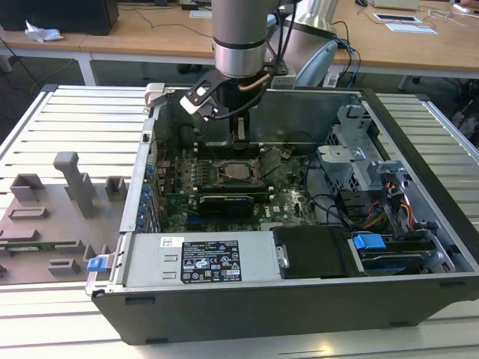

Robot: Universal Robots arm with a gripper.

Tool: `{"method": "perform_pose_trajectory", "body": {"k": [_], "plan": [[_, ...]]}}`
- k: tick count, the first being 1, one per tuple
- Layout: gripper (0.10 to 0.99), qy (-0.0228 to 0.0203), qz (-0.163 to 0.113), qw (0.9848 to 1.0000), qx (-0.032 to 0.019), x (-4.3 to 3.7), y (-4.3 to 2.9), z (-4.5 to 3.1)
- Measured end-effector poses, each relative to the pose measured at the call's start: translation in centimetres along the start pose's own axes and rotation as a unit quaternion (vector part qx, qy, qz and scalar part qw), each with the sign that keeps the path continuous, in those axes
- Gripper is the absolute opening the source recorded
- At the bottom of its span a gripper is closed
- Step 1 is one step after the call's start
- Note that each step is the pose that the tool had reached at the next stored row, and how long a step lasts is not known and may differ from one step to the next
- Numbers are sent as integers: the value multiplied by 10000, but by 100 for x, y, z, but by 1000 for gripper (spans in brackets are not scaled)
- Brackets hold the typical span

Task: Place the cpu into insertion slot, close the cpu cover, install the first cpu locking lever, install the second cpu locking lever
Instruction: 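Place the cpu into insertion slot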

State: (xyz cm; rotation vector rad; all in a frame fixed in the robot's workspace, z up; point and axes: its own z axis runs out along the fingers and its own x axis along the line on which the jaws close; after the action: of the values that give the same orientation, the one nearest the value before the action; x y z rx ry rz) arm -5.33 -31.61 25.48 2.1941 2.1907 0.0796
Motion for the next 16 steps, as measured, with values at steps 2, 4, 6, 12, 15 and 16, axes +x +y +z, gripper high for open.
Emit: {"method": "perform_pose_trajectory", "body": {"k": [2,4,6,12,15,16], "plan": [[106,0,0,10000,0,0,3,-42],[106,0,0,10000,0,1,5,-78],[106,0,0,10000,0,1,7,-107],[106,0,0,10000,0,2,14,-211],[106,1,0,10000,0,3,20,-313],[106,0,0,10000,0,3,24,-365]]}}
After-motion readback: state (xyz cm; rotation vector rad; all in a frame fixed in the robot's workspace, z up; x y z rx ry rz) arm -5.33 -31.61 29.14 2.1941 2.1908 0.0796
